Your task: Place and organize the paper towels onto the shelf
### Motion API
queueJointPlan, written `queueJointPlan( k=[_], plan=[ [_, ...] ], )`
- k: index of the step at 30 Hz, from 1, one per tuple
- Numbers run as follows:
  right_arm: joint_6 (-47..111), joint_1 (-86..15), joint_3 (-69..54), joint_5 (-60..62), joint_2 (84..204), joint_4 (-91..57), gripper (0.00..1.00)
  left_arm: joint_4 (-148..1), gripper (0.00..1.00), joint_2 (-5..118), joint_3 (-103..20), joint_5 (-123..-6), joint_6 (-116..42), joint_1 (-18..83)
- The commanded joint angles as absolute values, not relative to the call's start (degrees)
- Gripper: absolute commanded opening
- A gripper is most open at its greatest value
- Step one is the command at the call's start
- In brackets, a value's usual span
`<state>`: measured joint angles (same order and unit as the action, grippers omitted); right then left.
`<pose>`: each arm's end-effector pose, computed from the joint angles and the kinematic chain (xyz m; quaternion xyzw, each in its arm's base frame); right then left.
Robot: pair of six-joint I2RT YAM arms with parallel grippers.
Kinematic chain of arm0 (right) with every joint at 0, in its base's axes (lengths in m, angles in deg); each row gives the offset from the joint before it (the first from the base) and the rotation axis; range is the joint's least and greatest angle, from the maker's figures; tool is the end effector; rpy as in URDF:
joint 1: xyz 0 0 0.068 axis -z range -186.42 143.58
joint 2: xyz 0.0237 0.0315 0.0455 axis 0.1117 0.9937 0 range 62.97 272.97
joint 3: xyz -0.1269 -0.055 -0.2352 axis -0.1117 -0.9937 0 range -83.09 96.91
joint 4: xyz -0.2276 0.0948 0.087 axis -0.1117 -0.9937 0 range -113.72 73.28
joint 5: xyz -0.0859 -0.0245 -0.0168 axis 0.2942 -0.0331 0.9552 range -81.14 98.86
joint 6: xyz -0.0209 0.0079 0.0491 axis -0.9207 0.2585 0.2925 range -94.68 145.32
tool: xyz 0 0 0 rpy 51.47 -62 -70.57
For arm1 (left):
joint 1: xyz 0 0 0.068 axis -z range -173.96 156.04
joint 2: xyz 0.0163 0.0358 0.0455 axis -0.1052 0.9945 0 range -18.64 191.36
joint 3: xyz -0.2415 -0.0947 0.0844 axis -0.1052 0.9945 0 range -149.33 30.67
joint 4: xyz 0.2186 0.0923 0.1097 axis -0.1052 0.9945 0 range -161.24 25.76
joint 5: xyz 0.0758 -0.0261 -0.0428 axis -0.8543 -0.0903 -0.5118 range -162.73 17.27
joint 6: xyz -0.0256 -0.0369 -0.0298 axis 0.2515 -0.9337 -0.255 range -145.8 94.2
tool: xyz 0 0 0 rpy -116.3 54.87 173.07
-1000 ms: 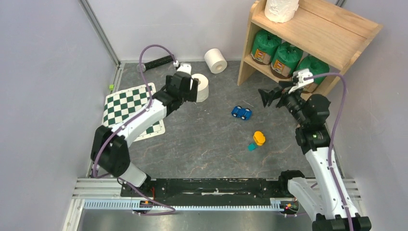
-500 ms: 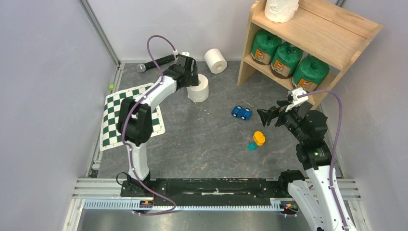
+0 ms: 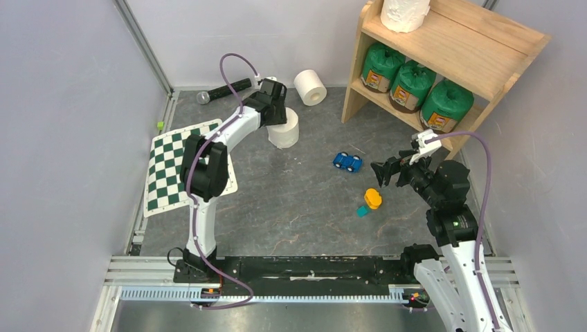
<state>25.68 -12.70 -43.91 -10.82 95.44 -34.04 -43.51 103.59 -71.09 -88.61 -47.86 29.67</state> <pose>0.1371 0.0272 0.3237 -0.1482 0.7515 0.1678 0.6206 0.4468 -0.1848 0.2267 -0.0366 0.9258 -0.0183 0.3757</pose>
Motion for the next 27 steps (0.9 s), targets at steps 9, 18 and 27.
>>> queueJointPlan(
  k=[9,18,27],
  plan=[
    [22.9,-13.3,-45.9,-14.5,97.4,-31.2,0.94,-43.8,0.35,92.7,-65.4,-84.4,-43.7,30.8],
    [21.4,-21.3,-48.8,-14.1,102.6,-21.3,0.93,-37.3,0.30,81.7,-58.5,-78.7,-38.2,35.3],
    [16.9,-33.8,-49.4,-11.3,110.4,-8.5,0.98,-32.7,0.26,71.2,-54.1,-71.0,-35.0,40.9]
  ],
)
